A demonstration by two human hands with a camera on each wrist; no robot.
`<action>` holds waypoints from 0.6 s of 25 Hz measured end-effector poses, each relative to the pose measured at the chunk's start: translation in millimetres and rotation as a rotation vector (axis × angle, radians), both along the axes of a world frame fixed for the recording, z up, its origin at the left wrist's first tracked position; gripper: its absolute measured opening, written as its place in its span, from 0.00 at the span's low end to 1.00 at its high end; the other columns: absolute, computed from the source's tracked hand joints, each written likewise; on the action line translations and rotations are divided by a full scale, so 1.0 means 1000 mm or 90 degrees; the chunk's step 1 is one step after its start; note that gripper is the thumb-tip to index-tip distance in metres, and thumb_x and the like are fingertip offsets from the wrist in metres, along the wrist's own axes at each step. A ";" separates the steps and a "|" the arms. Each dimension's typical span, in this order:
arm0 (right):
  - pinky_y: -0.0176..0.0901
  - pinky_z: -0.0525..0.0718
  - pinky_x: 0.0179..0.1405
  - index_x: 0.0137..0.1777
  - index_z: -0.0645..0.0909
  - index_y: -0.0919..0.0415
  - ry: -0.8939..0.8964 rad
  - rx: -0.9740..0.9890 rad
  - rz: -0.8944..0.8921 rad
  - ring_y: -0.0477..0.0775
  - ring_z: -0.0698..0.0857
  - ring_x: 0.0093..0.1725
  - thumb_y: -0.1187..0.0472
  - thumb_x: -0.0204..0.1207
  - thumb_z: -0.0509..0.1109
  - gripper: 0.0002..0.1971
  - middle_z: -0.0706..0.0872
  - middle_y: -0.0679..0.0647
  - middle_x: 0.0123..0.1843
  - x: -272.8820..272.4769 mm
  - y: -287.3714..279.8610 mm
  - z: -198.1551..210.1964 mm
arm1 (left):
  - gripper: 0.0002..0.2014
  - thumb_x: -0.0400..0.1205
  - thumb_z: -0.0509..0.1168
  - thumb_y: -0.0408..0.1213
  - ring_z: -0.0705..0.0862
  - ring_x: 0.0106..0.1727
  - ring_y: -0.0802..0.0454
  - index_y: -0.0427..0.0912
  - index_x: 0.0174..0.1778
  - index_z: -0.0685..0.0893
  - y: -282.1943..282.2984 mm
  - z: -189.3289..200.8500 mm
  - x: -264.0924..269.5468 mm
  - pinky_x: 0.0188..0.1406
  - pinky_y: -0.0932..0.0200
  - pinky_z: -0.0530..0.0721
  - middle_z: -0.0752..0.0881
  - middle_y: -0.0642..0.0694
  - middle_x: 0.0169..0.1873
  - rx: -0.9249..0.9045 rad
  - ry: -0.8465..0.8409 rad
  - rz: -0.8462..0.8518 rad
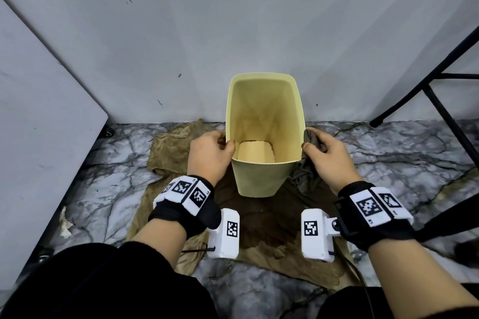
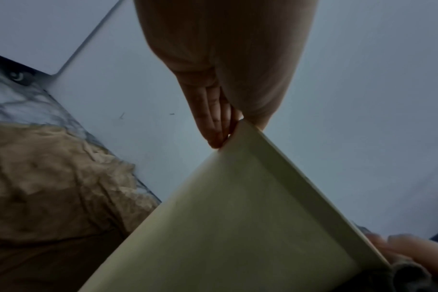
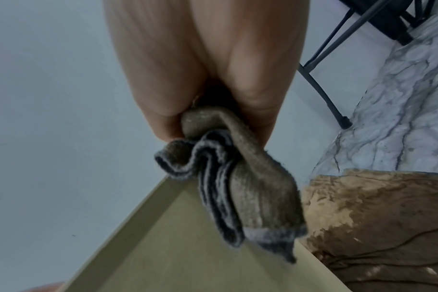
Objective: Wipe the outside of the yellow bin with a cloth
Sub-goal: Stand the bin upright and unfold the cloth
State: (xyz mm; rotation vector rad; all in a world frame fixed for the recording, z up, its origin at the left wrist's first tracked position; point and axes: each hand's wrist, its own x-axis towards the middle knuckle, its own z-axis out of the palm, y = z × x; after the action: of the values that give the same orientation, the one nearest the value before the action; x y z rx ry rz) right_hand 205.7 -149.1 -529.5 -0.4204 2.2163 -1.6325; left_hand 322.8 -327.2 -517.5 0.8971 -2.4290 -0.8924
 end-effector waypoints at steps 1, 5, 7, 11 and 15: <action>0.46 0.83 0.55 0.65 0.77 0.56 -0.008 0.004 0.008 0.49 0.85 0.43 0.66 0.75 0.64 0.18 0.87 0.52 0.47 0.000 -0.003 -0.004 | 0.11 0.75 0.65 0.37 0.87 0.45 0.47 0.39 0.51 0.86 -0.002 -0.007 0.001 0.52 0.59 0.81 0.91 0.40 0.44 0.012 -0.007 0.008; 0.44 0.78 0.64 0.69 0.73 0.57 -0.006 0.031 0.030 0.48 0.83 0.54 0.65 0.75 0.64 0.21 0.83 0.49 0.57 0.000 -0.012 -0.013 | 0.12 0.75 0.65 0.37 0.87 0.47 0.45 0.38 0.52 0.85 -0.009 -0.023 0.002 0.53 0.57 0.81 0.90 0.39 0.45 0.035 -0.031 0.045; 0.45 0.77 0.66 0.69 0.73 0.57 -0.008 0.035 0.028 0.49 0.82 0.57 0.65 0.75 0.65 0.21 0.83 0.49 0.56 -0.002 -0.013 -0.016 | 0.12 0.75 0.66 0.37 0.87 0.48 0.44 0.37 0.51 0.85 -0.011 -0.025 0.000 0.53 0.55 0.83 0.90 0.38 0.45 0.030 -0.031 0.053; 0.50 0.77 0.69 0.69 0.73 0.57 -0.014 0.046 0.023 0.51 0.82 0.61 0.64 0.75 0.65 0.21 0.84 0.52 0.59 -0.002 -0.009 -0.018 | 0.11 0.74 0.66 0.38 0.86 0.48 0.43 0.36 0.49 0.85 -0.009 -0.025 0.000 0.54 0.50 0.84 0.90 0.38 0.44 0.028 -0.037 0.056; 0.50 0.73 0.73 0.71 0.70 0.58 -0.021 0.064 0.017 0.53 0.77 0.69 0.62 0.75 0.66 0.24 0.79 0.54 0.69 0.003 -0.007 -0.015 | 0.11 0.75 0.65 0.38 0.86 0.48 0.43 0.36 0.49 0.84 -0.007 -0.021 0.002 0.52 0.55 0.82 0.89 0.38 0.45 0.045 -0.052 0.055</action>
State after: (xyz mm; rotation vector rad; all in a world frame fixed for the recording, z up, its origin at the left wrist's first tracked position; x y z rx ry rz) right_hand 208.5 -155.9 -544.5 -0.3914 2.2475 -1.4969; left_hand 324.4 -334.1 -538.5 1.0764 -2.4192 -0.9317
